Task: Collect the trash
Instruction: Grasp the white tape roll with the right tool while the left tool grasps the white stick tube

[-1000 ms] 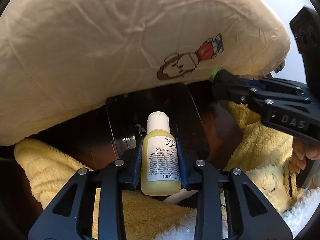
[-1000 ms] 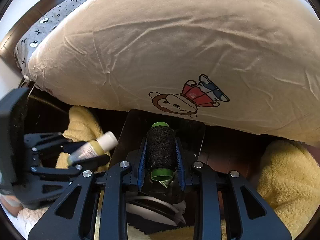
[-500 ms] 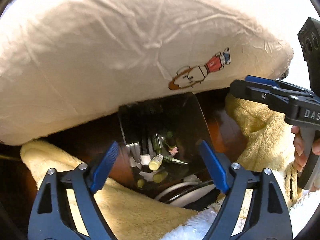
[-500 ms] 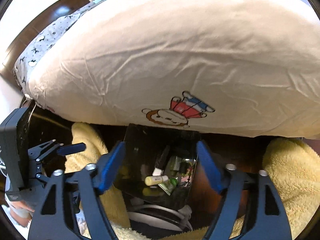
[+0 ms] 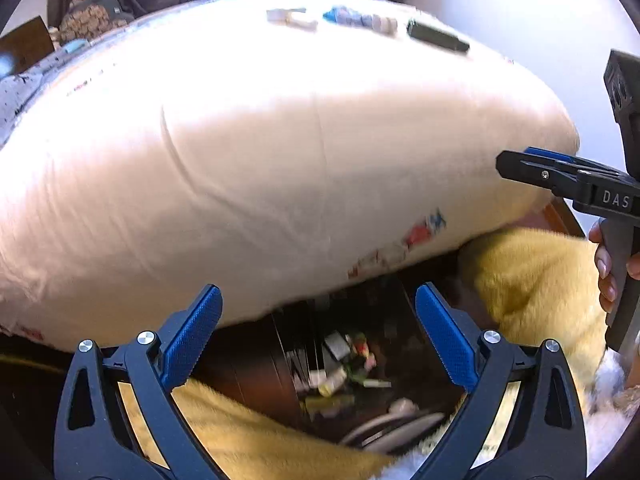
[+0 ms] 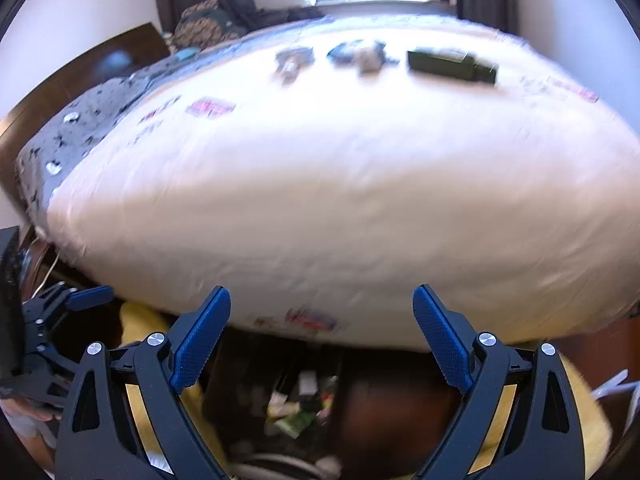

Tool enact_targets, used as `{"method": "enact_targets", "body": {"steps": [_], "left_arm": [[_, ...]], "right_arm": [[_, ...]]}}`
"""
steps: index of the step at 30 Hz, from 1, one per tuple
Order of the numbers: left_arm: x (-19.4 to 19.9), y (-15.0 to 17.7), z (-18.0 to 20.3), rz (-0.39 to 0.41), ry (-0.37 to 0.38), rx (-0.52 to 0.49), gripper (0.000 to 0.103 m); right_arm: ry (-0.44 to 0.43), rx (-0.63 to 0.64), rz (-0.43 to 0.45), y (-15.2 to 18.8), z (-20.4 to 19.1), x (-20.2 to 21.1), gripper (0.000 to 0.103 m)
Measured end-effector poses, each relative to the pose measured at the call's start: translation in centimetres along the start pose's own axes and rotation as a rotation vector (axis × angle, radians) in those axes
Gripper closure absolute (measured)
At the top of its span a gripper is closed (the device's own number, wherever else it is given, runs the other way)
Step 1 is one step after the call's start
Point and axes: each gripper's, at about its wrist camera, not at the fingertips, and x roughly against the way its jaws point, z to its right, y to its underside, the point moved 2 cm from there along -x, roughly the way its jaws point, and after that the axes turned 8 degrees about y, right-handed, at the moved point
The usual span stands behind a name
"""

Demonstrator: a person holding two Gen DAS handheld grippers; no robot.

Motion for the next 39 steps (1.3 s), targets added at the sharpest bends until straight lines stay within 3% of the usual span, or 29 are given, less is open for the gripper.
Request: {"method": "enact_targets", "body": {"steps": [15,24,28,32,39], "left_arm": [[0.6,-12.7,-2.8,0.173,-0.113,-0.030,0.008],[-1.1,-18.7,-3.9,0.194,-0.117,-0.016,0.008],[-2.5,-20.5,-4.1,0.184,-0.118,-0.001,0.008],[-4.7,-22.5,-4.4,0.170,-0.126,0.013,0.008],[-9.8,-26.4,-4.6,0.128,-0.121,0.036,0.008]], "right_arm": [[0.073,-0.003,0.130,-12.8,0.9,-3.8,0.011],[0.128,0.006,0.126,-19.1,0.9,-9.0,0.044],[0.133,0.026,0.098,-20.1,0.7,-10.8,0.055],[0.150,0.053,0.078,-20.2,0.9,-11.9,0.077],[0.103,0.044,0.088,-18.6,2.2,-10.5,0.078]]}}
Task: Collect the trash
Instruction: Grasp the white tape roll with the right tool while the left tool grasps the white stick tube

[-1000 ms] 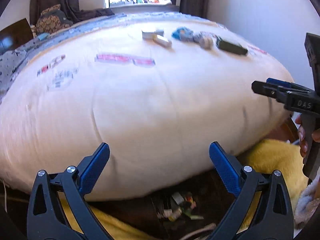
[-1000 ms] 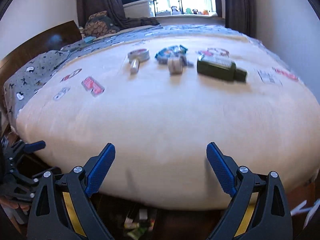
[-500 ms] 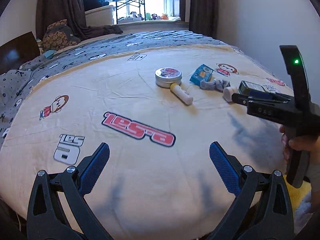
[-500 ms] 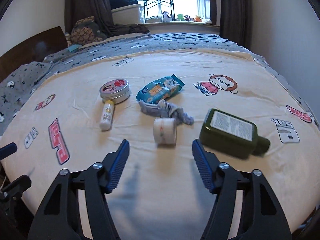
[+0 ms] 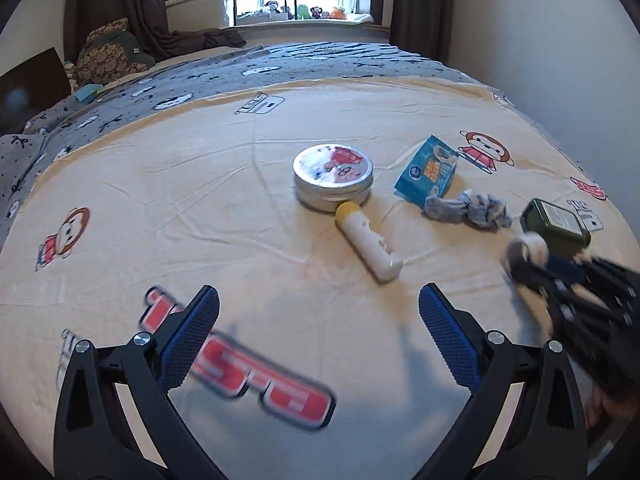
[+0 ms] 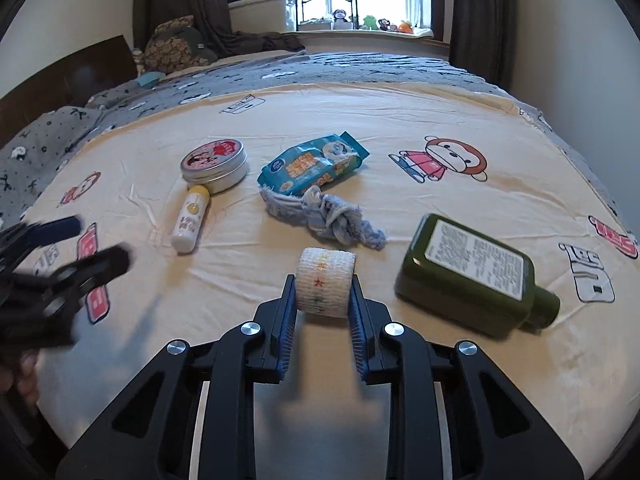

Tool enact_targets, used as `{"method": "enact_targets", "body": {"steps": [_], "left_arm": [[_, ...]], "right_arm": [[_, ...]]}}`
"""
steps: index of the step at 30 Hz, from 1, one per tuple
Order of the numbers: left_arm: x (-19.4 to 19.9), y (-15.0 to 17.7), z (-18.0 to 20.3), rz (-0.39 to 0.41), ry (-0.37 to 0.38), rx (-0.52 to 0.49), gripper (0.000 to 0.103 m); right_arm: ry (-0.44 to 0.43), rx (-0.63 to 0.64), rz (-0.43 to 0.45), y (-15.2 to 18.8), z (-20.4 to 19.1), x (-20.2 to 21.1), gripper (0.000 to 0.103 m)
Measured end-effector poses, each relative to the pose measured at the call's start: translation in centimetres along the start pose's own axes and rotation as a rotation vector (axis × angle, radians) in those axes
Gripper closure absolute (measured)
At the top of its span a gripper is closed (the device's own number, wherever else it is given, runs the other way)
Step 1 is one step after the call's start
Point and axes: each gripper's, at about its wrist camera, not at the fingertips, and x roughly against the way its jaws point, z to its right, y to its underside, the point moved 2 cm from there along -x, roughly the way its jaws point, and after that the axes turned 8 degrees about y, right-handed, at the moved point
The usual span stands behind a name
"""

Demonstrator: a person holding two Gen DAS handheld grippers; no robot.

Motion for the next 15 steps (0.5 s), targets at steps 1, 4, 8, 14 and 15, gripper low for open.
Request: {"method": "enact_targets", "body": {"steps": [1,4,8,14,15], "left_arm": [[-0.6,-0.3,0.1,-0.007,0.005,0.004,0.008],[-2.3,-1.5,0.5,-0.025,0.037,0.042,0.009],[-4.6,-2.6,1.3,-0.057,0.051,0.054,0.028],[-6.7,-3.4,1.8,-0.089,0.024,0.035,0.073],[-6.6,-3.5,1.7,-0.088,0.023,0.034,0.079]], "right_arm": [[-0.010,0.001,0.001,0.3,0.1,0.4,0.078],[-0.030,0.013,0.009,1.2,0.4,1.8,0.078],[-0.043,0.032,0.016,2.4,0.6,3.3,0.078],[-0.054,0.063,0.032,3.3,0.4,5.2,0.078],[-0.056,0.065,0.036,3.3,0.3,5.5,0.078]]}}
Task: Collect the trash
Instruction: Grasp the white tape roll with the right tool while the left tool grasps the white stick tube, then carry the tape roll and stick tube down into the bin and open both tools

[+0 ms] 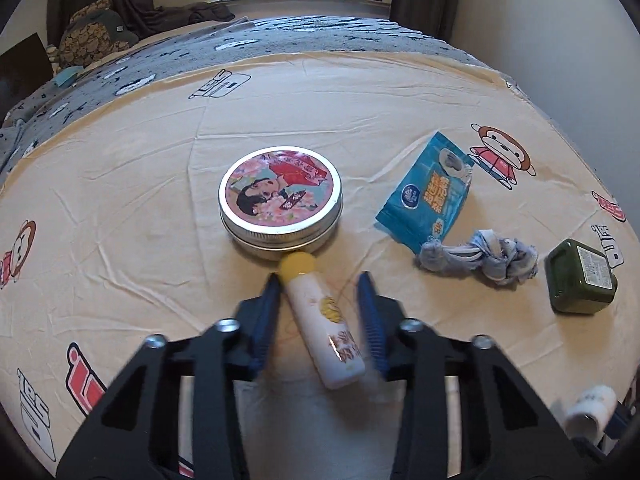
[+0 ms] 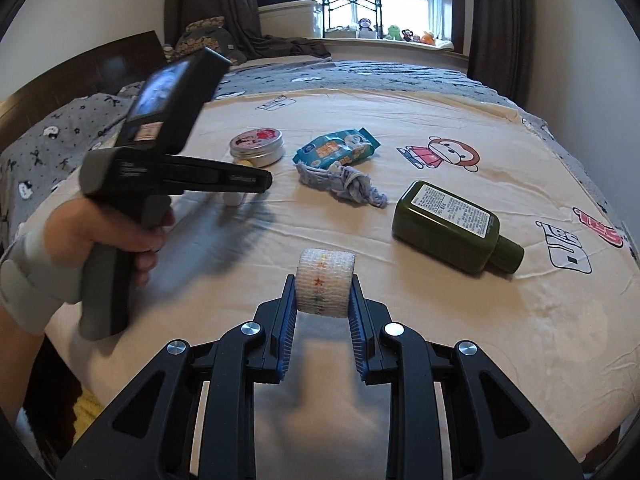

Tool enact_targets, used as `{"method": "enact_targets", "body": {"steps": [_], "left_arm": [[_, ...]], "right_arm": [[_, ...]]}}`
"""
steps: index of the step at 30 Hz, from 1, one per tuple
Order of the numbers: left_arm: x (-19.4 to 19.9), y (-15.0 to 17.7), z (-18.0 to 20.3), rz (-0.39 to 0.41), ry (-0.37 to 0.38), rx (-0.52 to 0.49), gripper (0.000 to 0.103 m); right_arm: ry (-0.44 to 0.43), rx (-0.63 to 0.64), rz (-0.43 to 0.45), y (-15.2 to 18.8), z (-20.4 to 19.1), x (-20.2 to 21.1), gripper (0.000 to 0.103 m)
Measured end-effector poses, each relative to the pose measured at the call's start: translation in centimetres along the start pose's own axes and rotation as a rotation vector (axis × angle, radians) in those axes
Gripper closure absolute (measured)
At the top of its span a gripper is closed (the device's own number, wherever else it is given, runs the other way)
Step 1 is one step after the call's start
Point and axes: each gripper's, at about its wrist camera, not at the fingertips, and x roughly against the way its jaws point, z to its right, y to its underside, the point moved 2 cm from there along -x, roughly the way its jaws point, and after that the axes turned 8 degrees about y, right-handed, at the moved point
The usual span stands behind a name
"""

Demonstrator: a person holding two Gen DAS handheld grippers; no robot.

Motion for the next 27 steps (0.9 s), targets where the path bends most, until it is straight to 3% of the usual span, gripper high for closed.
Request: {"method": "enact_targets", "body": {"steps": [7,16,27], "left_arm": [[1.9,1.9,-0.4,0.000,0.029,-0.009,0.084],[8.2,9.0,-0.6,0.027,0.074,-0.056,0.084],[16.1,18.3,-0.4,0.074,0.118,-0.100,0.084]], "right_arm": [[-0.020,0.010,0.016,1.0,-0.6,2.2,0.078],[-0.063,0.031,0.025,3.3,-2.5,5.1,0.078],[-0.138,0.035,-0.026,8.2,-5.7,7.9,0.078]]}}
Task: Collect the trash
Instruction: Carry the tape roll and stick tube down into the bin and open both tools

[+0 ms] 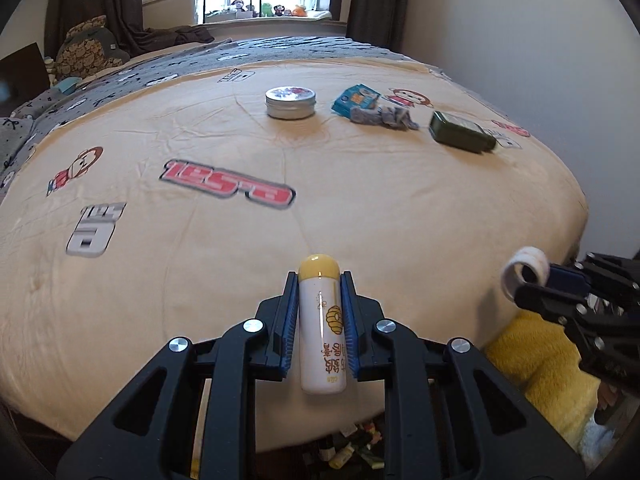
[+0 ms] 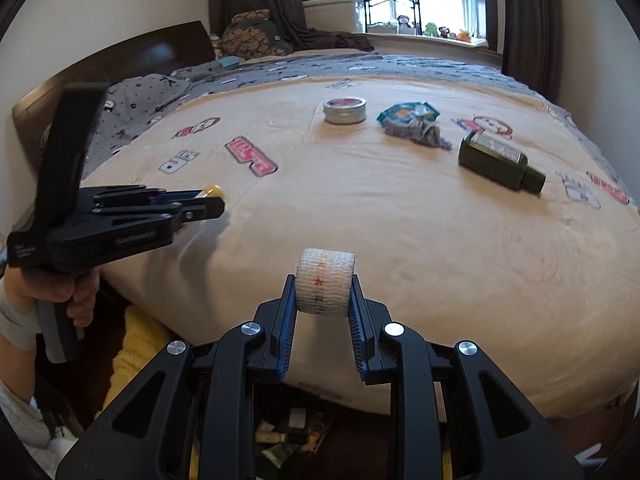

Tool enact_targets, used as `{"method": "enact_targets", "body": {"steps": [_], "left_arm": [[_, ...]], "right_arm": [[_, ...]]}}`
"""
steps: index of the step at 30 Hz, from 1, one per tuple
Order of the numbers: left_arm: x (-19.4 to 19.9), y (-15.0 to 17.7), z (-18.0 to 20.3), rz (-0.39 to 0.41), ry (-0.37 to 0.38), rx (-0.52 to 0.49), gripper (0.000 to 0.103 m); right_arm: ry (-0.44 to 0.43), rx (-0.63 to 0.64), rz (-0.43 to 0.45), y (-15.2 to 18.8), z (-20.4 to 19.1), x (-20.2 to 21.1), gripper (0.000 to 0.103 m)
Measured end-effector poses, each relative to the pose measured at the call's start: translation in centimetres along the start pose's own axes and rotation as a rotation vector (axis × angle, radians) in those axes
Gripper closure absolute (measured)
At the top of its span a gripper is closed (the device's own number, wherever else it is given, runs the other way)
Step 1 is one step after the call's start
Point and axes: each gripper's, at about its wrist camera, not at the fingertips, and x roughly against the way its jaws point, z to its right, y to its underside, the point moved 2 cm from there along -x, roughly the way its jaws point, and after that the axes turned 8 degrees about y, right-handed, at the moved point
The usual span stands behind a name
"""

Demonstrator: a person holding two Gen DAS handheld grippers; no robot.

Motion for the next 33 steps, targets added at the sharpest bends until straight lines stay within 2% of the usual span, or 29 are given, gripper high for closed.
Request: {"method": "enact_targets", "body": {"steps": [3,7,14,18,24,33], "left_arm": [[1.2,2.9,0.9,-0.002,0.001,-0.017,0.084],[1.8,7.0,1.6,-0.028,0.045,0.018,0.084],[0.7,13.4,1.2,-0.132,0.060,0.086,0.084],[-0.3,15.5,0.9,-0.189,0.071,0.124,0.084],[-2.2,18.2,1.1,-0.269,0.085,0.144,0.084],[-4.9,19.7,1.7,-0.369,0.125,0.147,0.084]], "right_arm": [[-0.025,-0.026,-0.018,2.0,-0.7,0.3,0.078],[-0.061,-0.057,-0.062,4.5,-1.5,0.1,0.078],[-0.073,-0.043,-0.190,9.1,-3.4,-1.9,0.078],[-0.059,-0.040,-0.246,10.8,-4.0,-3.2,0.078],[-0.085,-0.036,-0.321,13.0,-4.9,-5.1,0.078],[-0.084,-0.029,-0.384,14.4,-5.3,-6.7,0.078]]}}
